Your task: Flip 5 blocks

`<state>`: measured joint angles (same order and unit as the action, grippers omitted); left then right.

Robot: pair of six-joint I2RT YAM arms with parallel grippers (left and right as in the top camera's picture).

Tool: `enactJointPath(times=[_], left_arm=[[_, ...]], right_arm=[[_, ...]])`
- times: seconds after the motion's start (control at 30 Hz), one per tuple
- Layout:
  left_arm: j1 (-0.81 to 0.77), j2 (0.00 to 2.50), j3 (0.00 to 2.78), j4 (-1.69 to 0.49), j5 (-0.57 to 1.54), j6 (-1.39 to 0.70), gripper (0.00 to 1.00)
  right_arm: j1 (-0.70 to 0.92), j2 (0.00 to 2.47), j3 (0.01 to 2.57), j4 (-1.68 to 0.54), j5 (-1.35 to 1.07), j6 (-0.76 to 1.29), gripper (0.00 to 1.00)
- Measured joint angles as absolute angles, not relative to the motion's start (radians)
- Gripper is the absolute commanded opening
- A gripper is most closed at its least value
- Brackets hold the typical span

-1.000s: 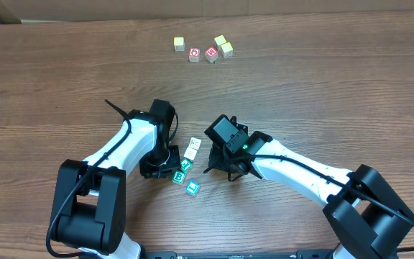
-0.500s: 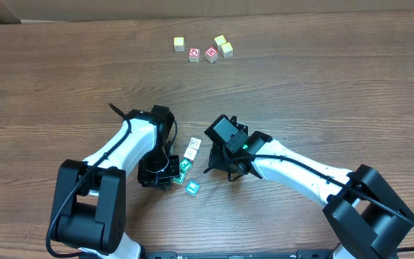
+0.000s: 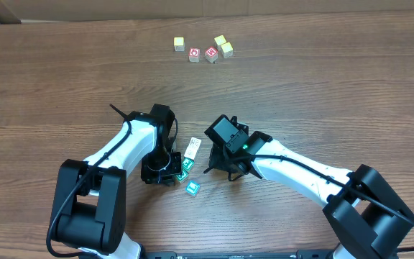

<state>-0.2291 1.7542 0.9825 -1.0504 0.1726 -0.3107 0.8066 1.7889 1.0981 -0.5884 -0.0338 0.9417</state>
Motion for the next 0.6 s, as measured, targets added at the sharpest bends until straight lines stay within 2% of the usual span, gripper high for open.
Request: enactJointPath(times=[0.6], left_arm=[[-0.229, 1.754, 0.982, -1.038, 0.226, -0.347, 0.04]], right_arm=[[0.807, 1.789, 1.098, -0.607, -0.033, 0.942, 0.04]])
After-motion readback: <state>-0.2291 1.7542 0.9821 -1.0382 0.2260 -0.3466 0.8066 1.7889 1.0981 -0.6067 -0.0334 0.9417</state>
